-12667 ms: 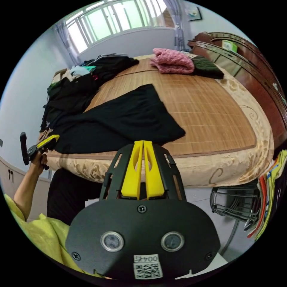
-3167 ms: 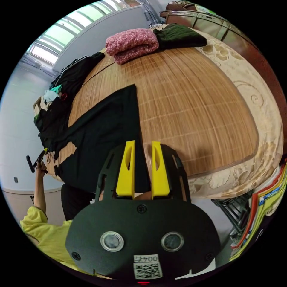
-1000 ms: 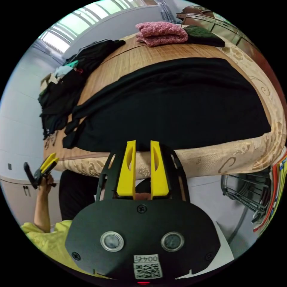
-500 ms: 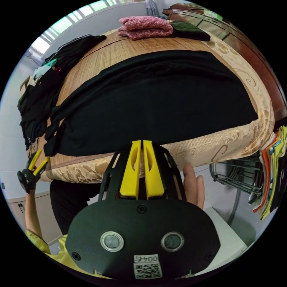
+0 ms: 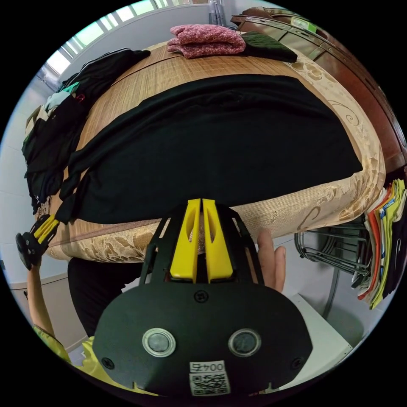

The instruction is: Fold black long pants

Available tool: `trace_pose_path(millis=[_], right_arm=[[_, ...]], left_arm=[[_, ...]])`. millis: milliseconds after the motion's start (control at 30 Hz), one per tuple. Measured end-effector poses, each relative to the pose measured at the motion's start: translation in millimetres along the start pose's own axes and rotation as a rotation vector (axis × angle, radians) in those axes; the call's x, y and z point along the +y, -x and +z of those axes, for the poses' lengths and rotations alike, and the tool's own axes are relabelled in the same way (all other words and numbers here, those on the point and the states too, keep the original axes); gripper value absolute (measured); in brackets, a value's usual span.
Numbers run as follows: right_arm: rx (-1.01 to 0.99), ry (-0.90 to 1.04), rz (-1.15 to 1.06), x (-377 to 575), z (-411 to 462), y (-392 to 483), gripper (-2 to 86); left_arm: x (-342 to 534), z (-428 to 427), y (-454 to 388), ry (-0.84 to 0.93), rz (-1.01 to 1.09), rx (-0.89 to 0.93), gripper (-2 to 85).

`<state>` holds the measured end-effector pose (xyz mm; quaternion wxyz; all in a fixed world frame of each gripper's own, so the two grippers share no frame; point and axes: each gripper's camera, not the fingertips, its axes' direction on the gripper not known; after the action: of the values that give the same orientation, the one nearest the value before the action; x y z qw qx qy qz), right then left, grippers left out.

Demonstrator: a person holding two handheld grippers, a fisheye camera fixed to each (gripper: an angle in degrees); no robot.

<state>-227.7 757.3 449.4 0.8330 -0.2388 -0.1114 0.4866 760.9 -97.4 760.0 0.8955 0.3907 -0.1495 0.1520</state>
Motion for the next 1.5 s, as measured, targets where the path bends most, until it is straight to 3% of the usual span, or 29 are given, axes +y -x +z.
trace_pose_path(millis=[100,233,300,467,600,933,1200,1500], right_arm=[[-0.010,0.004,0.000,2.8,0.4,4.4,-0.7],[-0.014,0.006,-0.001,5.4,1.1,11.9,-0.8],[-0.010,0.007,-0.004,6.2,1.5,15.8,-0.8],[0.057,0.012,-0.048,6.4,2.6,34.5,-0.7],[0.056,0.018,-0.053,4.5,3.7,40.3,-0.5],[0.009,0.020,-0.034,-5.1,7.7,50.5,0.1],[0.069,0.021,-0.063,-19.9,14.1,71.7,0.1],[-0.013,0.026,-0.012,-46.8,22.8,77.4,-0.4]], left_arm=[[-2.3,6.4,52.2,0.095,-0.050,0.264,1.5],[15.3,47.9,143.2,0.172,-0.292,0.866,1.4],[29.1,71.3,173.3,0.157,-0.414,0.993,1.4],[58.0,124.5,193.5,0.248,-0.506,0.985,1.5],[77.7,152.6,179.1,0.329,-0.481,0.846,2.2],[89.3,157.4,135.9,0.112,-0.303,0.691,13.2],[86.7,173.2,122.9,0.106,-0.167,0.557,14.0],[100.3,185.1,128.9,0.095,-0.138,0.478,12.5]])
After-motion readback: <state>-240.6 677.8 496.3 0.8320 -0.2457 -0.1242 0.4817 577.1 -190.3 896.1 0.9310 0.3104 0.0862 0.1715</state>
